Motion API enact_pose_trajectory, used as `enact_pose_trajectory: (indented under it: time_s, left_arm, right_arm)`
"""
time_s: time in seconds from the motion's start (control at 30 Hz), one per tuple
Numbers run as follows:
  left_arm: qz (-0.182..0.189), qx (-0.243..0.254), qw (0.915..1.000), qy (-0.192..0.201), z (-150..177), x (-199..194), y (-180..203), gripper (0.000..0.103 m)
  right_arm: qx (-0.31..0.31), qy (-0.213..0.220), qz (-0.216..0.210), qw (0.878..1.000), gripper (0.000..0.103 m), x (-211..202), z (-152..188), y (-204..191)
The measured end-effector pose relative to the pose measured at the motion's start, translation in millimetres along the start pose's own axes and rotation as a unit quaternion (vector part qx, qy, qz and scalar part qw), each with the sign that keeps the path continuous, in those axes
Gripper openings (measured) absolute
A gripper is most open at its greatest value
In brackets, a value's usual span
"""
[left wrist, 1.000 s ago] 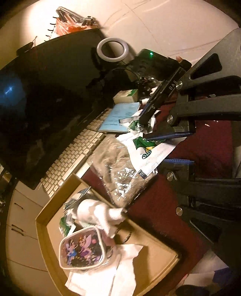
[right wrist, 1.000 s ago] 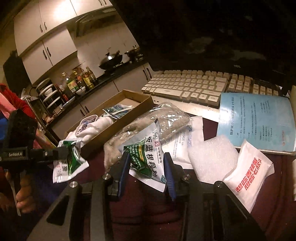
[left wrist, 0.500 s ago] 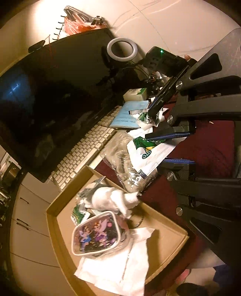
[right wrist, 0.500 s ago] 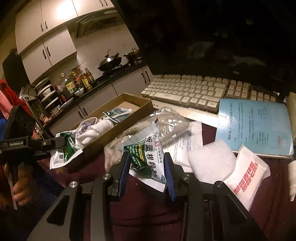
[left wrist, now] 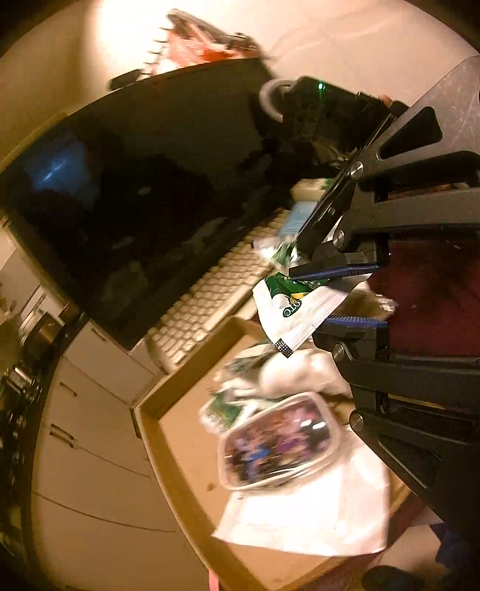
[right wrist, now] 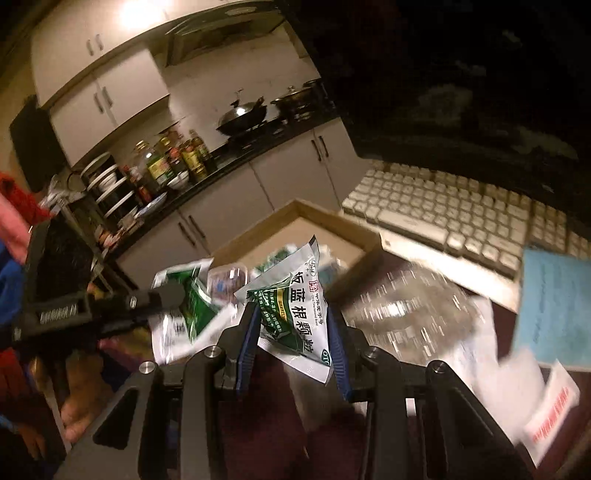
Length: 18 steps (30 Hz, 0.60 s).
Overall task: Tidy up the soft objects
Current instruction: 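Carry both sachets into the cardboard tray and open both grippers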
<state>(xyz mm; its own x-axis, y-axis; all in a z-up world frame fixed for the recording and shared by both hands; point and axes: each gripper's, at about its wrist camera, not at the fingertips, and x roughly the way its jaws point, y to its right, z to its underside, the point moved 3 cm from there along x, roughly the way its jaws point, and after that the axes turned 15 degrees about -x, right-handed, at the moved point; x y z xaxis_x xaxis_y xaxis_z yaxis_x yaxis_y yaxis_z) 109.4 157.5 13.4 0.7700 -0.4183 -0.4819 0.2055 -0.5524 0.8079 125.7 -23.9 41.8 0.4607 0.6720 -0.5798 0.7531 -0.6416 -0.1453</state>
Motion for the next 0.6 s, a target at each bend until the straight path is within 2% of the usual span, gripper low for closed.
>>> enact_pose_trajectory:
  time_s: [0.17, 0.23, 0.33, 0.47, 0.6]
  left_arm:
    - [-0.035, -0.019, 0.9983, 0.042, -49.1, 1.5, -3.2, 0.016]
    - [-0.065, -0.019, 0.9963, 0.054, -66.0, 6.8, -9.7, 0.017]
    - [-0.087, -0.019, 0.9945, 0.055, -79.6, 12.6, -20.8, 0.016]
    - [-0.118, -0.016, 0.991, 0.061, -91.1, 22.1, -34.6, 0.017]
    - [-0.152, -0.037, 0.987, 0.039, -100.0, 43.0, -49.8, 0.017]
  right_arm:
    - [0.065, 0.008, -0.016, 0.998, 0.036, 48.8, -32.1, 15.0]
    - [0.076, 0.008, -0.018, 0.997, 0.036, 66.8, -35.4, 18.5]
    - [0.076, 0.0, 0.009, 0.997, 0.036, 88.2, -29.4, 21.4]
    - [0.087, -0.006, 0.02, 0.996, 0.036, 98.6, -18.7, 28.8]
    - [0.094, -0.015, 0.029, 0.995, 0.036, 100.4, -13.6, 38.2]
